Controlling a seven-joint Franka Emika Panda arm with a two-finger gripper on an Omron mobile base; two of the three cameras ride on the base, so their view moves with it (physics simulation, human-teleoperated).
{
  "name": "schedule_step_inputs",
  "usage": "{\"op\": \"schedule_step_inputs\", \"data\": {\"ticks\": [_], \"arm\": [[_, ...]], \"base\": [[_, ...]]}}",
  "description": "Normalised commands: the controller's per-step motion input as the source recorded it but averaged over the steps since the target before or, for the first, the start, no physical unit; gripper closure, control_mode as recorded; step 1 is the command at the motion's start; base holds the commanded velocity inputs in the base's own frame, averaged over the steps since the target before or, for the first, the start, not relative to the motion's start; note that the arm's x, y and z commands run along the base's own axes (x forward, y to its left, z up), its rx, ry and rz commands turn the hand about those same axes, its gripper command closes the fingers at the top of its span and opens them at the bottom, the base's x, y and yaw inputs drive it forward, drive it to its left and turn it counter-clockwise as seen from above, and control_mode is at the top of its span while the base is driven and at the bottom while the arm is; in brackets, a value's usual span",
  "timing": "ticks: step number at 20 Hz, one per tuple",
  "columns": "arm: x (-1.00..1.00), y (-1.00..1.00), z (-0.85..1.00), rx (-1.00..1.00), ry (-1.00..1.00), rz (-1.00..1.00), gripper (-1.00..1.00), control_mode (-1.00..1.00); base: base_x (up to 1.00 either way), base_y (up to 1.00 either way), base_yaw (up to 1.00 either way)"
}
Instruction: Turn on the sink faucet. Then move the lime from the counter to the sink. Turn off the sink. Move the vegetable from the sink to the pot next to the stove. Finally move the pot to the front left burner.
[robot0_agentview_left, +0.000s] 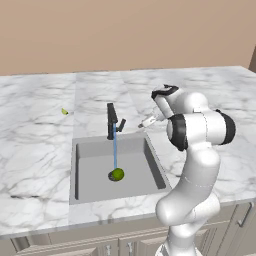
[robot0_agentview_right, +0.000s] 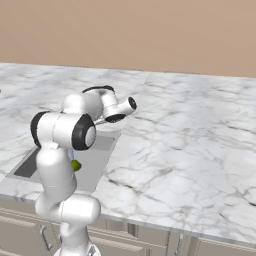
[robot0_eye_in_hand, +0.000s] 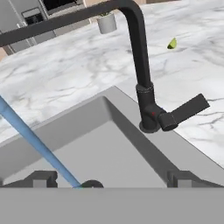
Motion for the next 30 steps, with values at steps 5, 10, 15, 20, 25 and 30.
{"op": "schedule_step_inputs", "data": {"ticks": [5,10,15,20,25,30], "arm": [[0.36,0.01,-0.14,0.03,-0.08,0.01,-1.0,-1.0],[0.33,0.0,-0.16,0.03,-0.09,0.03,-1.0,-1.0],[0.29,0.01,-0.14,0.03,-0.09,0.03,-1.0,-1.0],[0.22,0.04,-0.06,0.02,-0.03,0.05,-1.0,-1.0],[0.27,0.05,-0.09,0.01,-0.01,0.05,-1.0,-1.0],[0.22,0.08,-0.07,0.01,0.0,0.05,-1.0,-1.0]], "base": [[0.0,0.0,0.0],[0.0,0.0,0.0],[0.0,0.0,0.0],[0.0,0.0,0.0],[0.0,0.0,0.0],[0.0,0.0,0.0]]}}
